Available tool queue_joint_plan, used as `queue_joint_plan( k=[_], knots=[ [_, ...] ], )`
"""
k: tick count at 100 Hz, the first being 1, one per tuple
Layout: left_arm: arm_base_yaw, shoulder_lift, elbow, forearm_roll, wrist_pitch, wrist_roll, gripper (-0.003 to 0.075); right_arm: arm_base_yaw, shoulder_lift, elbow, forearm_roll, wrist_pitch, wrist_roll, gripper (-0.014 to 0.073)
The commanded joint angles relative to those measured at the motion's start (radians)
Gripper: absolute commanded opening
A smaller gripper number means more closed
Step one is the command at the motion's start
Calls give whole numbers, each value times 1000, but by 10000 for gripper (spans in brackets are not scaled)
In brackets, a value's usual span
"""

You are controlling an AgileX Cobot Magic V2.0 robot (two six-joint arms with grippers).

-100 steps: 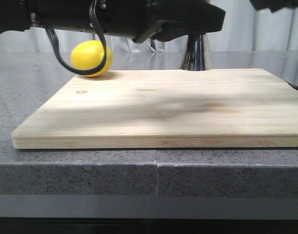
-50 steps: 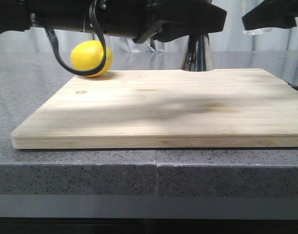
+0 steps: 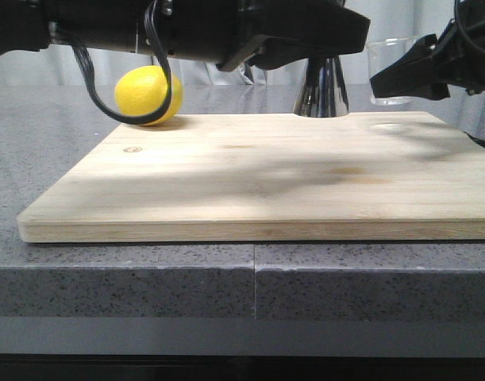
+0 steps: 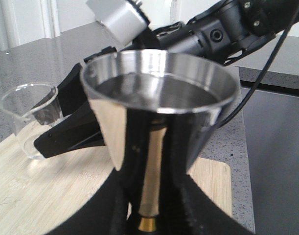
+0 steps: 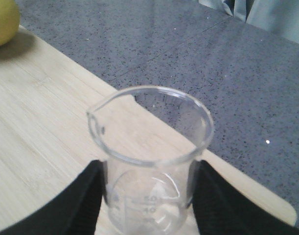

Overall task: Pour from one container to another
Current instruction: 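Tilt the beaker upright and lower it onto the board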

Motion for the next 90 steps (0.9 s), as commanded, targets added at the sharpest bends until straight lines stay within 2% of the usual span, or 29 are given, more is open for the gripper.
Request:
queue_joint_plan(
  k=[1,23,90],
  knots=[
    [1,-53,-24,-50,-74,-9,-21,-6,-13,-34,74,-81,-38,240],
    [1,-53,-24,-50,-74,-9,-21,-6,44,-34,133,-115,-113,240],
    [1,-53,-24,-50,-74,-9,-21,-6,114,-34,152,-120,-154,244]
  ],
)
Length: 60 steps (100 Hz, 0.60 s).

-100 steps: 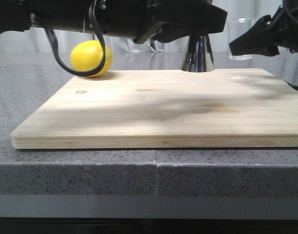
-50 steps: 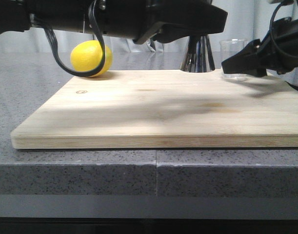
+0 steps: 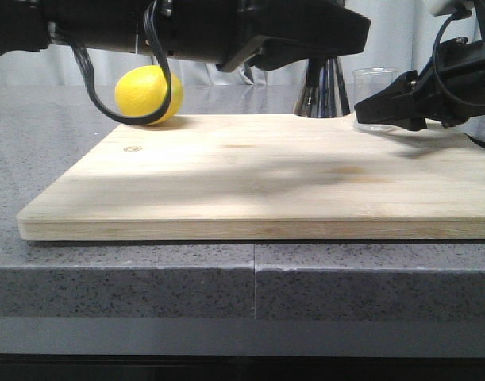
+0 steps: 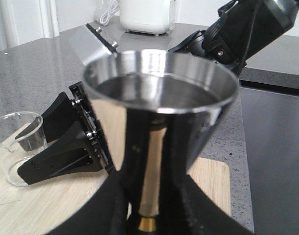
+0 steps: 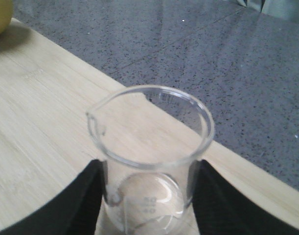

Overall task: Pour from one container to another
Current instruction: 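Tilt the beaker upright and lower it onto the board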

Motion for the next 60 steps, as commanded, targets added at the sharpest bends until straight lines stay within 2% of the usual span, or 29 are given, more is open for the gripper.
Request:
queue_joint_plan(
  k=[1,17,41,60],
  knots=[
    [1,-53,-24,-52,-72,-9,-21,-6,-29,-23,23,-19,-12,244],
    [1,-53,-24,-52,-72,-9,-21,-6,-29,-23,23,-14,-12,262],
    [1,-53,-24,-52,-72,-9,-21,-6,-29,-23,69,-14,-10,455],
    [1,-53,-24,-52,-72,-9,-21,-6,-29,-23,95,-18,-10,511]
  ],
)
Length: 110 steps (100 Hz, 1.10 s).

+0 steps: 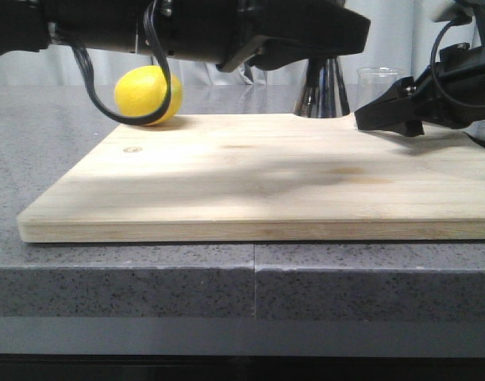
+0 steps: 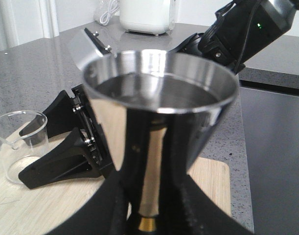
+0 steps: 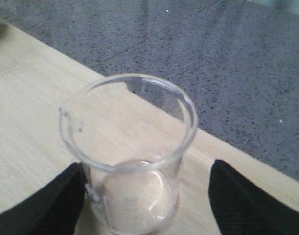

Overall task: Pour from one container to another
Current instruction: 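Tilt the beaker upright and lower it onto the board, then open the right gripper and withdraw it from the beaker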

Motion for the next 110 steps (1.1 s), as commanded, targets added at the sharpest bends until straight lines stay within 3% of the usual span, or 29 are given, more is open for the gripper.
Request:
queue_joint_plan(
  k=[1,80,110],
  knots=[
    [1,-53,-24,-52,-72,-9,-21,-6,-39,-22,50,-51,-5,511],
    [1,-53,-24,-52,-40,-7,-21,-6,-271,-22,104,-113,-1,552],
    [78,-53,-24,-52,-49,0,-21,-6,-457,-22,108,-113,-1,552]
  ],
)
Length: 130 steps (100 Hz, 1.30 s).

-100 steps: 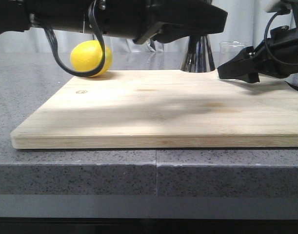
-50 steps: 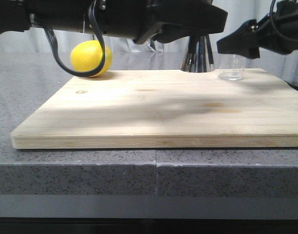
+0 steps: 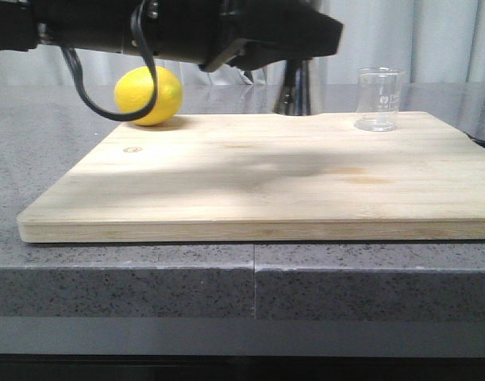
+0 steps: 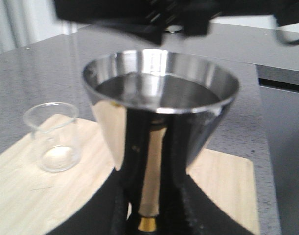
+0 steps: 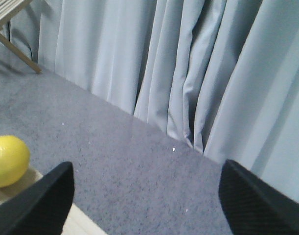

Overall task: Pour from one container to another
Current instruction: 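Open the right gripper and withdraw it from the beaker, then lower the filled jigger onto the board with the left gripper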

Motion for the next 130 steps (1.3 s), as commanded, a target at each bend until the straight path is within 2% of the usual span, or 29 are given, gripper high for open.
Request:
queue_joint_plan(
  k=[1,18,51,73,116,130],
  knots=[
    [26,-53,-24,-53,-62,0,-21,-6,-82,-22,42,-60,-3,552],
    [82,-51,-24,-47,-98,1,-21,-6,-164,-22,42,-53,-3,552],
    [171,11,-14,-45,-269,1,-21,-6,-232,-22,42,-35,-3,552],
    [182,13,50,-20,-267,58,-21,-6,-234,-22,42,-33,44,552],
    [210,20,96,-45,-276,144,-21,-6,-234,-22,42,-40,48,552],
    [210,67,96,-89,-332,162,-21,-6,-234,-22,37,-41,82,552]
  ],
)
